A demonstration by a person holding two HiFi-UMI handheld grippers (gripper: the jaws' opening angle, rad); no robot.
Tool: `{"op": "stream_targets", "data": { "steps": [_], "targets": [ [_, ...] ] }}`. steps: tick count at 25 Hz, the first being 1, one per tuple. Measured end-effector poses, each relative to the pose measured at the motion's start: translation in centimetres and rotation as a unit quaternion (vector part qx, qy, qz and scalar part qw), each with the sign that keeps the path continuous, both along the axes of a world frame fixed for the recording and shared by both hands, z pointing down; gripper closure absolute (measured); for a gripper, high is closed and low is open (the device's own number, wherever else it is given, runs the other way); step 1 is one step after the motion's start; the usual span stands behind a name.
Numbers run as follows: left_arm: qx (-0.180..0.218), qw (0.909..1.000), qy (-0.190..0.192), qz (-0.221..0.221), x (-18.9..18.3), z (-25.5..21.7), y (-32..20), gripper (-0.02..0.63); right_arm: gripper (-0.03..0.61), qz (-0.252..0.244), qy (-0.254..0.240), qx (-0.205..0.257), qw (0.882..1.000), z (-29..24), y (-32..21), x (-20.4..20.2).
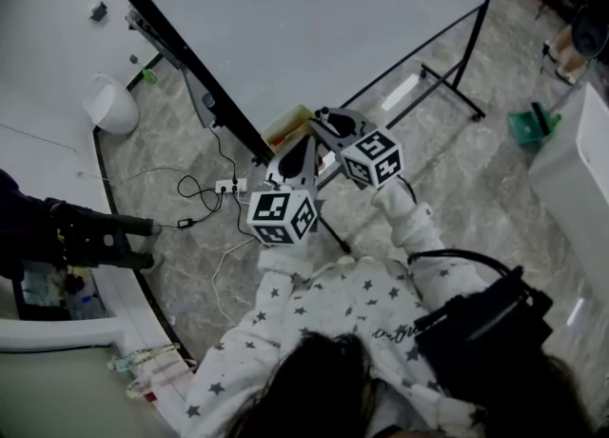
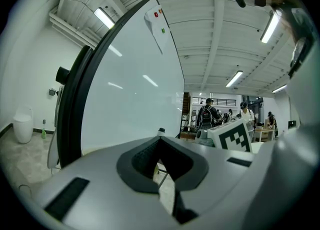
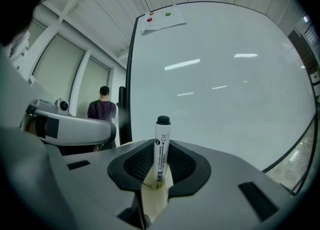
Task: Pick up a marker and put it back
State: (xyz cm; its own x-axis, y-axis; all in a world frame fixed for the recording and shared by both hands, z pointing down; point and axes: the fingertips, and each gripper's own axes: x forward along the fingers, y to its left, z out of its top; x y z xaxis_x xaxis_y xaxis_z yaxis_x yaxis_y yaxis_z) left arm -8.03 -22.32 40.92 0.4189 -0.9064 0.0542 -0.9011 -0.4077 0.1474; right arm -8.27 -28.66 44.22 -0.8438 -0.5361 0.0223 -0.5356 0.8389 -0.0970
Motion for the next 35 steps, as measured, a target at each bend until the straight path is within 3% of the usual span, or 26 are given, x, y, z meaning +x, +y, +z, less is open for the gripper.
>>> {"op": "stream_targets", "data": {
  "steps": [21, 30, 35],
  "targets": [
    [-0.004, 0.9999, 0.01, 0.008, -0.3, 0.3, -0.2, 0.612, 0.502, -0.009, -0.023, 0.009, 1.0, 0.2, 0.8, -0.6],
    [0.035, 0.9992, -0.005, 0.021, -0.2, -3.2, 0.3, 0.612, 0.5, -0.014, -0.047, 0.072, 0.996, -5.3, 2.8, 1.3],
    [0.05, 0.9978, -0.011, 0.041, 0.3, -6.2, 1.3, 0.612, 0.502, -0.02, -0.063, 0.083, 0.994, -9.2, 4.4, 2.1]
  ]
}}
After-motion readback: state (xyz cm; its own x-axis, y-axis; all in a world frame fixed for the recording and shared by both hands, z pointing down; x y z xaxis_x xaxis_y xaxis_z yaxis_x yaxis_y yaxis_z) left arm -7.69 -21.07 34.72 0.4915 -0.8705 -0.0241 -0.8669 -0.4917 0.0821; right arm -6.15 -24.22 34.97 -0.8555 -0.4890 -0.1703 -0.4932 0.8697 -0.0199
